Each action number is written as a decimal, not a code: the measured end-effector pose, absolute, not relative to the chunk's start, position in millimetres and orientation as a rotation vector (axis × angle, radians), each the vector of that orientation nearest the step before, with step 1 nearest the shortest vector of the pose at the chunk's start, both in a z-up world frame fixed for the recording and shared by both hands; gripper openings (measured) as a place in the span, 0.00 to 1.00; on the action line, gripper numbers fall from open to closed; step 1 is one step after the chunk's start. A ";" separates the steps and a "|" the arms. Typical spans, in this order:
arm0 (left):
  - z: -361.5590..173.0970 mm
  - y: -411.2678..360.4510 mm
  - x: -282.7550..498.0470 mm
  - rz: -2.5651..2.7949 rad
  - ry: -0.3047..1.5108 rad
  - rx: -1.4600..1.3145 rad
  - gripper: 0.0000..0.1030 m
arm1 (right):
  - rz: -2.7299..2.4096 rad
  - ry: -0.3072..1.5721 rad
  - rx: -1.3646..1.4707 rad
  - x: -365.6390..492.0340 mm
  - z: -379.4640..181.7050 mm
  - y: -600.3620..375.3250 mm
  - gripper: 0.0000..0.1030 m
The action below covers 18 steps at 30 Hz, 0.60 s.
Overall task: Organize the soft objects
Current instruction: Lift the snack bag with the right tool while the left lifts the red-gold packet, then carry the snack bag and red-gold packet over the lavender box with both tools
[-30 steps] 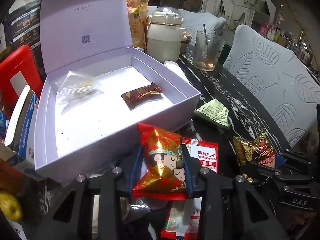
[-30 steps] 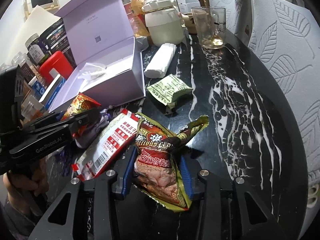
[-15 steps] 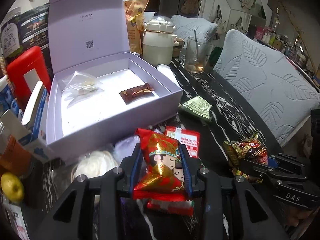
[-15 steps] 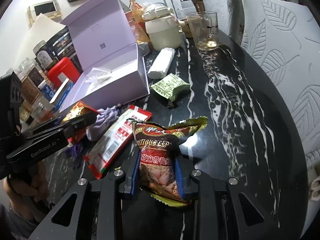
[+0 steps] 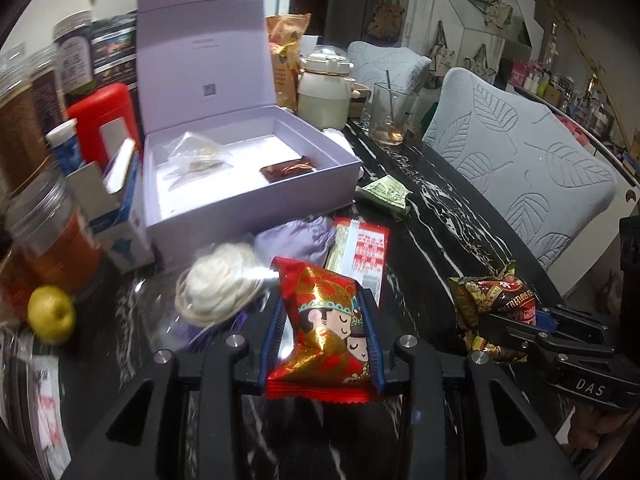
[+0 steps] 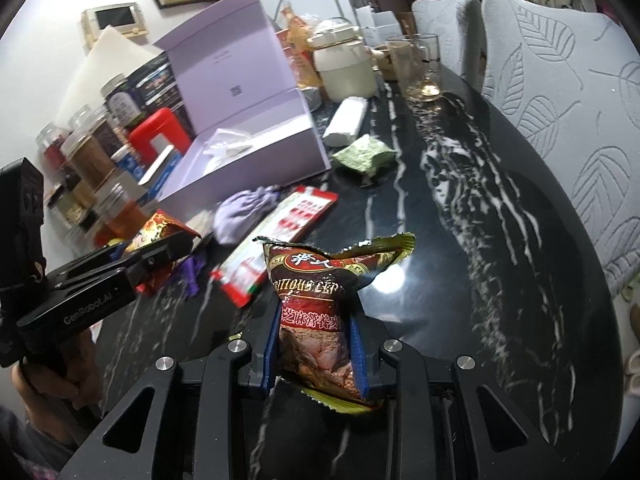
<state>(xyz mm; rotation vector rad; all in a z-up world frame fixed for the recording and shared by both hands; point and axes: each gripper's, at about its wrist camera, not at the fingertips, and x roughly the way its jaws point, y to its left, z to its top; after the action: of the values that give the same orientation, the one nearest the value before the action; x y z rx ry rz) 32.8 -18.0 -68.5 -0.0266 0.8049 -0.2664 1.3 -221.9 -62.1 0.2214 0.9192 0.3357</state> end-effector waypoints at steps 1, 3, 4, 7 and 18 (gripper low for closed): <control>-68.0 -14.9 28.3 -0.267 0.805 -0.036 0.35 | 0.345 0.919 0.224 -1.9 -61.8 -220.0 0.28; -67.1 -10.3 20.8 -0.260 0.800 -0.041 0.35 | 0.363 0.917 0.228 -7.3 -60.9 -215.0 0.28; -66.1 -7.3 16.0 -0.256 0.796 -0.043 0.34 | 0.373 0.915 0.230 -10.3 -60.3 -211.6 0.28; -62.5 -0.8 6.5 -0.250 0.785 -0.053 0.35 | 0.400 0.911 0.231 -16.7 -58.4 -202.2 0.28; -38.3 30.7 -17.3 -0.231 0.704 -0.106 0.35 | 0.509 0.881 0.191 -25.0 -38.3 -165.7 0.28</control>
<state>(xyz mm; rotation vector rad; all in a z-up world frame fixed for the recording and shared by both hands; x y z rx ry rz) -17.3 30.7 -38.3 -0.1064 0.7037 -0.2313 -25.0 -165.7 -38.3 0.1906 0.8811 0.5093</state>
